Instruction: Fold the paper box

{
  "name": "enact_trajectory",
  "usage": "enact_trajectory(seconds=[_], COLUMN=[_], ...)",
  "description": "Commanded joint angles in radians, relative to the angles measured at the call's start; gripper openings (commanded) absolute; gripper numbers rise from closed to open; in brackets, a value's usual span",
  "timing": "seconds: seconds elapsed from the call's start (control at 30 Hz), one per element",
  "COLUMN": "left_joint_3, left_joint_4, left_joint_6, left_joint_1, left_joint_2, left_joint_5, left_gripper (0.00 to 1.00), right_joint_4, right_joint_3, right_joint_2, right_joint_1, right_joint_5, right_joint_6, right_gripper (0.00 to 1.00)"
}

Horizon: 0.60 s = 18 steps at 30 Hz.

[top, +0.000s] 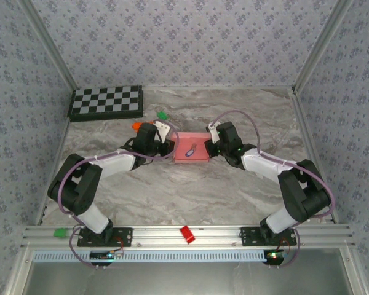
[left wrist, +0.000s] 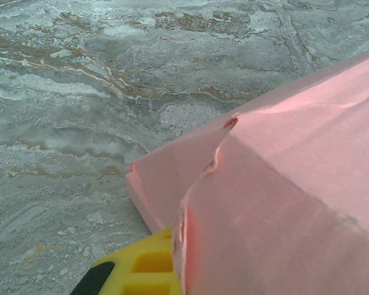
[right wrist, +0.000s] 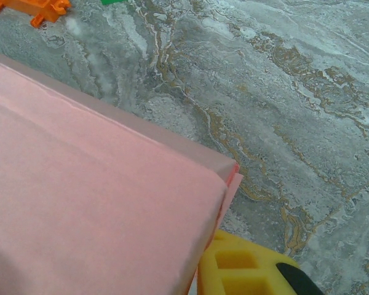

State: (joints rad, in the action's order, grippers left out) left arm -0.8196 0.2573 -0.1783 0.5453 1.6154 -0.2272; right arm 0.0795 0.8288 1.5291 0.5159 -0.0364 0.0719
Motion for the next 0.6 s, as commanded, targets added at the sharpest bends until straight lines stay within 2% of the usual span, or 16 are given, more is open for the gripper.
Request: enact_trajectory(seconds=[0.0, 0.23, 0.57], left_joint_3=[-0.03, -0.039, -0.044], left_joint_4=[0.009, 0.005, 0.007], left_joint_6=[-0.016, -0.015, -0.018], left_joint_1=[0.008, 0.007, 0.007], left_joint_2=[-0.03, -0.024, -0.023], left_joint_5=[-0.047, -0.047, -0.055], left_gripper=[0.06, 0.12, 0.1], right_joint_4=[-0.018, -0.031, -0.057], right_joint_3=[-0.011, 0.002, 0.023], right_joint_2=[-0.011, -0.012, -0.011], right_joint_1=[0.01, 0.011, 0.009], right_joint_5=[0.003, 0.011, 0.032], right_joint_6=[0.016, 0.012, 0.008], right_gripper=[0.14, 0.17, 0.17])
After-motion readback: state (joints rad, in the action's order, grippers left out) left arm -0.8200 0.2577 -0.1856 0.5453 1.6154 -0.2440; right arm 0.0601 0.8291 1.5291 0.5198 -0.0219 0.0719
